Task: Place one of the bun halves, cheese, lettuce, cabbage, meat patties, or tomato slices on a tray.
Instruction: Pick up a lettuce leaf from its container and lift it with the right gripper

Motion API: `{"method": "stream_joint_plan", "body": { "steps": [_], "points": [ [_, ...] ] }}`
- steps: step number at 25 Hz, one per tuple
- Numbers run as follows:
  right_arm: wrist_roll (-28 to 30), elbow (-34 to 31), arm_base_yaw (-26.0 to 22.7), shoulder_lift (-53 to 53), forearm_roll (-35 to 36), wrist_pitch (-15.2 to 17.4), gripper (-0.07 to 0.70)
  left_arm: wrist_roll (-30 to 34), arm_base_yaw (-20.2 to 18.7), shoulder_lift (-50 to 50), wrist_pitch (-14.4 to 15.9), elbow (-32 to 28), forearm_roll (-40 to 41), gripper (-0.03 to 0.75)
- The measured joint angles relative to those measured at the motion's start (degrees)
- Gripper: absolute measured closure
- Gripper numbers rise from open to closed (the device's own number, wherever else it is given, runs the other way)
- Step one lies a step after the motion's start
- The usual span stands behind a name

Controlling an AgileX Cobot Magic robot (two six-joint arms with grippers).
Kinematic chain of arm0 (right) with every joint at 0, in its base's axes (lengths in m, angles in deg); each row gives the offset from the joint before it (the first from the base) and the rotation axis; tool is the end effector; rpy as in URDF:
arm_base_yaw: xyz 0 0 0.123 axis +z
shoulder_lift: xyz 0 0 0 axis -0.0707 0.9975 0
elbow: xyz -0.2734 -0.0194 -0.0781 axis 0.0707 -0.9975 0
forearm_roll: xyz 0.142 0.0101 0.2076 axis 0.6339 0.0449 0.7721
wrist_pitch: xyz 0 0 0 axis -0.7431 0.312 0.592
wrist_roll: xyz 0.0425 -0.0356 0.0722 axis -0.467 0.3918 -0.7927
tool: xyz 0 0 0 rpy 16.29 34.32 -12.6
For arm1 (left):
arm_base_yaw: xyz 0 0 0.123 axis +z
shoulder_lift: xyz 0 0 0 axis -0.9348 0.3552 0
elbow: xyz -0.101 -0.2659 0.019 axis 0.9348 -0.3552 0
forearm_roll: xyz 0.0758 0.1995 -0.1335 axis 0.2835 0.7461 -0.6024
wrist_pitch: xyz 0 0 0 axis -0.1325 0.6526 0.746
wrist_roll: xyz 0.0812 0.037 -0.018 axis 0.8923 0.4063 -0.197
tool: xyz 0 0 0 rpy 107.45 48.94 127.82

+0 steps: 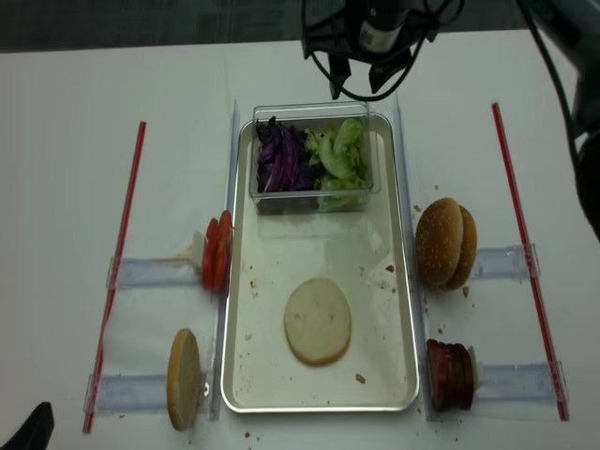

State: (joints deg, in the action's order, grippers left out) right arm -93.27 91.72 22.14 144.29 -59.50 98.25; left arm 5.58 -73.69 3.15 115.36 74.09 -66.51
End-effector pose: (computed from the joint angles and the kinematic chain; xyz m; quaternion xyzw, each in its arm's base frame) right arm 0.4018 0.2131 0.2735 -0.1091 0.9802 0.1217 0.1120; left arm -0.0113 0.0047 0.2650 -0.0004 0.8823 -0.0128 0.4705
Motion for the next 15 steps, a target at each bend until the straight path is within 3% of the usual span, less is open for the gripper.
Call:
{"method": "stream_joint_plan", "body": {
  "steps": [7, 15],
  "points": [
    [-1.82, 2.28, 3.40, 4.47, -0.78, 0.00, 0.184, 0.00, 0.00, 0.00, 0.00, 0.00, 0.00, 0.141],
    [-3.24, 2.28, 3.71, 7.35, -1.04, -0.14, 0.184, 0.00, 0.00, 0.00, 0.00, 0.00, 0.00, 0.141]
  ]
}}
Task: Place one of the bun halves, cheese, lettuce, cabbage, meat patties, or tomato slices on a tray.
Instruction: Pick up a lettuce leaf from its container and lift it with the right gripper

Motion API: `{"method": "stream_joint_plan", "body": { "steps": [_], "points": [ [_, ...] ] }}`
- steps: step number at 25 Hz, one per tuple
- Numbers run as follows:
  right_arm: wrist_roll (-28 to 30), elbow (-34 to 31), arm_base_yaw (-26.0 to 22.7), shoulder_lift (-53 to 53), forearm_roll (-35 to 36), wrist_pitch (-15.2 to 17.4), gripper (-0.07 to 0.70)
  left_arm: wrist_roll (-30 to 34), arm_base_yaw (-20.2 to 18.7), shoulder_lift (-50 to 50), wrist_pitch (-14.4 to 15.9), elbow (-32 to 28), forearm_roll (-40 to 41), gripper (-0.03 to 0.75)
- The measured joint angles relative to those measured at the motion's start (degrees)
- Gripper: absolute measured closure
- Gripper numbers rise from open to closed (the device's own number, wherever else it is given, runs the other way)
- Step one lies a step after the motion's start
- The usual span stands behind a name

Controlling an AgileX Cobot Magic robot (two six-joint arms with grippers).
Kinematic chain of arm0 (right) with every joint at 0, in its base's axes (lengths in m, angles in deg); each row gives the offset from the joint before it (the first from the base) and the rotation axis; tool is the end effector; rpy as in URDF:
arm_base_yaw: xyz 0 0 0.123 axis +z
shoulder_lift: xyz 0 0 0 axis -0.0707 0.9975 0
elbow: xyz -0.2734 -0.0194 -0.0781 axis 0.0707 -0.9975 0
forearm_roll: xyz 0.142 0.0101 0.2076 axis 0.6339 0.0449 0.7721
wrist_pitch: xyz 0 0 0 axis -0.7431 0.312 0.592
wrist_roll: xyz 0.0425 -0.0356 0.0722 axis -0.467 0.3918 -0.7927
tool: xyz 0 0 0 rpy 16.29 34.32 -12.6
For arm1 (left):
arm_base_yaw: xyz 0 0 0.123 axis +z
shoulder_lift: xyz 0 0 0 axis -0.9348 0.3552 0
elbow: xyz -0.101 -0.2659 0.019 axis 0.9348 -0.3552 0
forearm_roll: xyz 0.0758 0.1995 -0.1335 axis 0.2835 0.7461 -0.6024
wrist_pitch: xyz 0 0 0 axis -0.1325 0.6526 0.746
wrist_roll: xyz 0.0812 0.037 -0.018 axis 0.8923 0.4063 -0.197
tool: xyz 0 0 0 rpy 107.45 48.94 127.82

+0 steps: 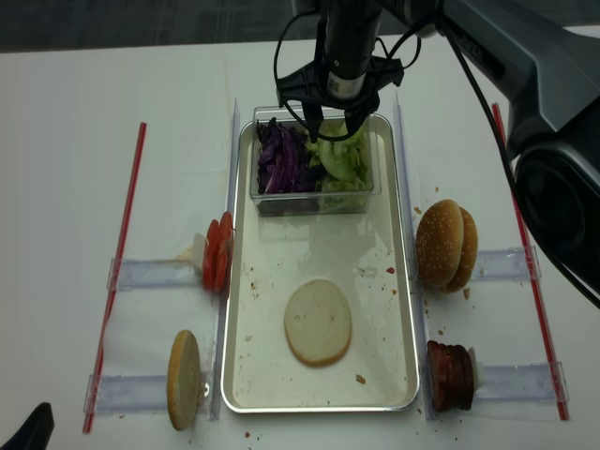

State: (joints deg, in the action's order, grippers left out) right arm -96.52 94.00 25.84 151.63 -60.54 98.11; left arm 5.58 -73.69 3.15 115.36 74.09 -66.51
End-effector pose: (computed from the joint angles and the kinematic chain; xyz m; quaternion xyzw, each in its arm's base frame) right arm 0.4052 0.2470 0.2246 -0.1123 0.9859 0.1032 0.0689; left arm -0.0113 0.0047 0.2650 -0.0004 0.8823 -0.0128 0.4705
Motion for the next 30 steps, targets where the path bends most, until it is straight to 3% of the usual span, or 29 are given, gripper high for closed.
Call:
{"method": "stream_joint_plan", "body": {
  "steps": [5, 18, 30],
  "points": [
    [-0.14, 0.00, 0.00, 1.49, -0.22, -0.42, 0.184, 0.00, 0.00, 0.00, 0.00, 0.00, 0.00, 0.141],
    [-0.26, 0.09, 0.00, 5.05, -1.36, -6.26, 0.184, 0.00, 0.00, 0.00, 0.00, 0.00, 0.00, 0.141],
    [-0.28, 0.09, 0.00, 6.37, -1.36, -6.97, 0.184, 0.00, 0.00, 0.00, 0.00, 0.00, 0.00, 0.141]
  ]
}}
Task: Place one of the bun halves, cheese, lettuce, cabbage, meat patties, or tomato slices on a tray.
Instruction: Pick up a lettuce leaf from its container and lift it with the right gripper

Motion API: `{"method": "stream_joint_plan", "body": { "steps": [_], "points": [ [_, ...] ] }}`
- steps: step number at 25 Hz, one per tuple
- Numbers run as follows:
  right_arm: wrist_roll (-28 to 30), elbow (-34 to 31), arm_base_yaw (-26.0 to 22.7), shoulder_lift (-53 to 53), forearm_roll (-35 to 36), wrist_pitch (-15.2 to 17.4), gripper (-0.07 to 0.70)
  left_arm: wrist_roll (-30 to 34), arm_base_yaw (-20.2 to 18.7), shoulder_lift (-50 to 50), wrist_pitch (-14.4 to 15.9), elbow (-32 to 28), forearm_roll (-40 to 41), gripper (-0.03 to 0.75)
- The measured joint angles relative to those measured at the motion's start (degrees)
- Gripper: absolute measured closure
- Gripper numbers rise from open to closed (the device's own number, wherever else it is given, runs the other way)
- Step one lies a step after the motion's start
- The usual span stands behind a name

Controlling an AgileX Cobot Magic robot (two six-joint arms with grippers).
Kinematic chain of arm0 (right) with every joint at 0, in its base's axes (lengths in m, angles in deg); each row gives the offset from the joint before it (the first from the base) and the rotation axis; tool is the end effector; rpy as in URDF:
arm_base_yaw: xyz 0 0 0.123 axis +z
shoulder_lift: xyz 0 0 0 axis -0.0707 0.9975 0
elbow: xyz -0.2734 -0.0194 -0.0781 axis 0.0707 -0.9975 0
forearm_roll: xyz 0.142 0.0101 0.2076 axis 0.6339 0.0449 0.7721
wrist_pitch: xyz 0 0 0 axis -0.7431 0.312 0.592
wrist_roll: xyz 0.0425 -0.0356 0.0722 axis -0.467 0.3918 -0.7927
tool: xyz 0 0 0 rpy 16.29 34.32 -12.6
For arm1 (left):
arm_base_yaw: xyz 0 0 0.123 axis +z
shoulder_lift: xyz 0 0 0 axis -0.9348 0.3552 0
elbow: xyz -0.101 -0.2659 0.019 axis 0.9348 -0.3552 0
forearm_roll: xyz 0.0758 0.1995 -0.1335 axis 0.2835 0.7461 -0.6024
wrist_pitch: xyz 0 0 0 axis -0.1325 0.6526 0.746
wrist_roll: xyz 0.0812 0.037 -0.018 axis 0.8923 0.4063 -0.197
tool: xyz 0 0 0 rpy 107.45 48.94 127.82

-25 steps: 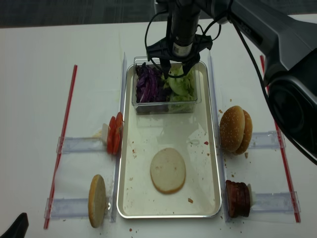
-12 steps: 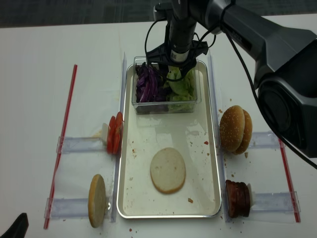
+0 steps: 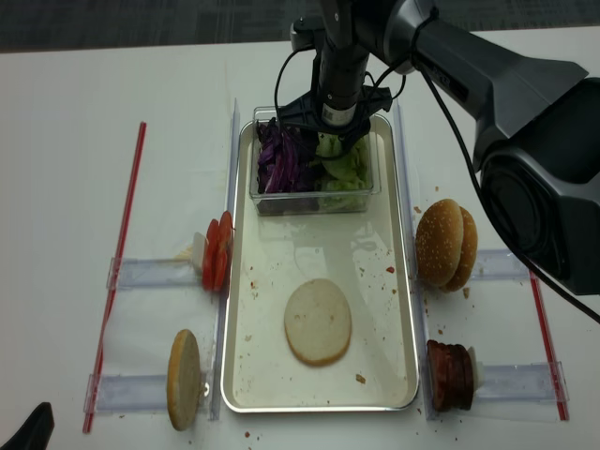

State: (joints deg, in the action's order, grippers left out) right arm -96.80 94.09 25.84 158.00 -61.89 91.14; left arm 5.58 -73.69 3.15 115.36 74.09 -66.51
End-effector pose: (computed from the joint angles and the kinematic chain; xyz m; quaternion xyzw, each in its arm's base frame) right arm 0.4232 0.2545 0.1732 -0.1060 0.9868 0.0934 0.0794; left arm -0.0113 0.0047 0.2650 -0.0004 0.8823 -0.0128 0.4705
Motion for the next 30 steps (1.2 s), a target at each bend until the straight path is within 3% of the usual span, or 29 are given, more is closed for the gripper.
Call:
{"method": "stream_joint_plan", "body": {
  "steps": [25, 30],
  "points": [
    [2.51, 0.00, 0.00, 1.50, 0.40, 2.65, 0.184, 0.00, 0.00, 0.00, 0.00, 0.00, 0.00, 0.141],
    [2.51, 0.00, 0.00, 1.60, 0.27, 3.30, 0.271, 0.00, 0.00, 0.00, 0.00, 0.00, 0.00, 0.141]
  ]
}}
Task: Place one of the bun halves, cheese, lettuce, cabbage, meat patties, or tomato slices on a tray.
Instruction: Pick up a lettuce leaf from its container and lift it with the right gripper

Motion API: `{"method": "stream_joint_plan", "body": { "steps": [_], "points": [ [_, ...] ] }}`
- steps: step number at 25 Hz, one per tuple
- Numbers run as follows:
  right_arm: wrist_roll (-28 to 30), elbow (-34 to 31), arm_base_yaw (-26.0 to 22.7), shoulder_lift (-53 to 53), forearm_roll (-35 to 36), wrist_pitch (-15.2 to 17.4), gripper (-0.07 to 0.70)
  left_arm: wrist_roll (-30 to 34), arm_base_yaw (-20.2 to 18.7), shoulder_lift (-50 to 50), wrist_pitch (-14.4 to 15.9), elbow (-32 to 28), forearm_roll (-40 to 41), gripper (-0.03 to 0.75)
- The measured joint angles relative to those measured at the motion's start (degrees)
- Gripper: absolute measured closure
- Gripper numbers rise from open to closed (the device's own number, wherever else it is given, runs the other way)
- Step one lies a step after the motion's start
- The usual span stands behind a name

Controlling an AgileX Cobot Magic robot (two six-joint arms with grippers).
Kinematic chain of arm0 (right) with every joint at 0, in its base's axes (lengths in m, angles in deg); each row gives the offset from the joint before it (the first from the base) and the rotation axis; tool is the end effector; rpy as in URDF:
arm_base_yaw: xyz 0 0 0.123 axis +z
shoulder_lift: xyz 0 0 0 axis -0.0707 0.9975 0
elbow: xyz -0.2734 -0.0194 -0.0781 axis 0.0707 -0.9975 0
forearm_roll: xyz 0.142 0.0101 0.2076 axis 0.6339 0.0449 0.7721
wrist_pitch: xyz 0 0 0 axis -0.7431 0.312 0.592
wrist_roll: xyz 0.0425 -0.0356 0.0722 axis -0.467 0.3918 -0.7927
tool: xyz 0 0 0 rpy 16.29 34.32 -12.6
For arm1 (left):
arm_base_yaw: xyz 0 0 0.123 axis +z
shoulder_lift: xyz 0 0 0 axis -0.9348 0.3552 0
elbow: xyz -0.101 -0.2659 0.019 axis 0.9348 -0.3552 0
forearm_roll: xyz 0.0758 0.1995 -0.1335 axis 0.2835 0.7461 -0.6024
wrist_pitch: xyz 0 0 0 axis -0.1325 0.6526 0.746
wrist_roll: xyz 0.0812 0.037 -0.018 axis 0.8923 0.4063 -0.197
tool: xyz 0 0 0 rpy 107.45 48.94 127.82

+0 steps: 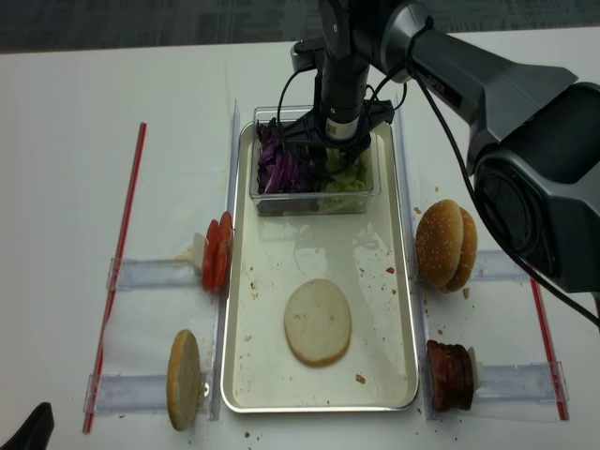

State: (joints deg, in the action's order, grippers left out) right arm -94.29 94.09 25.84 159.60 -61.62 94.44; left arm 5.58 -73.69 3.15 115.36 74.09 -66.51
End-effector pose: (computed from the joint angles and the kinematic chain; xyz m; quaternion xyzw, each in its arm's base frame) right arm 0.4195 0.2531 0.1586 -0.1282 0.9878 0.0785 0.0409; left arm -0.0113 0.0047 0.2650 -0.0004 0.8823 -0.0128 0.4705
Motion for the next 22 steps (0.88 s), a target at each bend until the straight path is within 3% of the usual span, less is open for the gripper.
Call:
{"method": "stream_joint_plan", "body": {
  "steps": [4, 12, 18, 22],
  "points": [
    [0.47, 0.00, 0.00, 0.00, -0.08, 0.65, 0.377, 0.00, 0.00, 0.00, 0.00, 0.00, 0.00, 0.141],
    [0.58, 0.00, 0.00, 0.00, -0.12, 1.29, 0.433, 0.00, 0.00, 0.00, 0.00, 0.00, 0.00, 0.141],
    [0.57, 2.59, 0.00, 0.02, -0.21, 2.56, 0.583, 0.00, 0.00, 0.00, 0.00, 0.00, 0.00, 0.141],
    [0.57, 4.74, 0.00, 0.02, -0.56, 2.77, 0.606, 0.00, 0.00, 0.00, 0.00, 0.00, 0.00, 0.141]
  ]
}}
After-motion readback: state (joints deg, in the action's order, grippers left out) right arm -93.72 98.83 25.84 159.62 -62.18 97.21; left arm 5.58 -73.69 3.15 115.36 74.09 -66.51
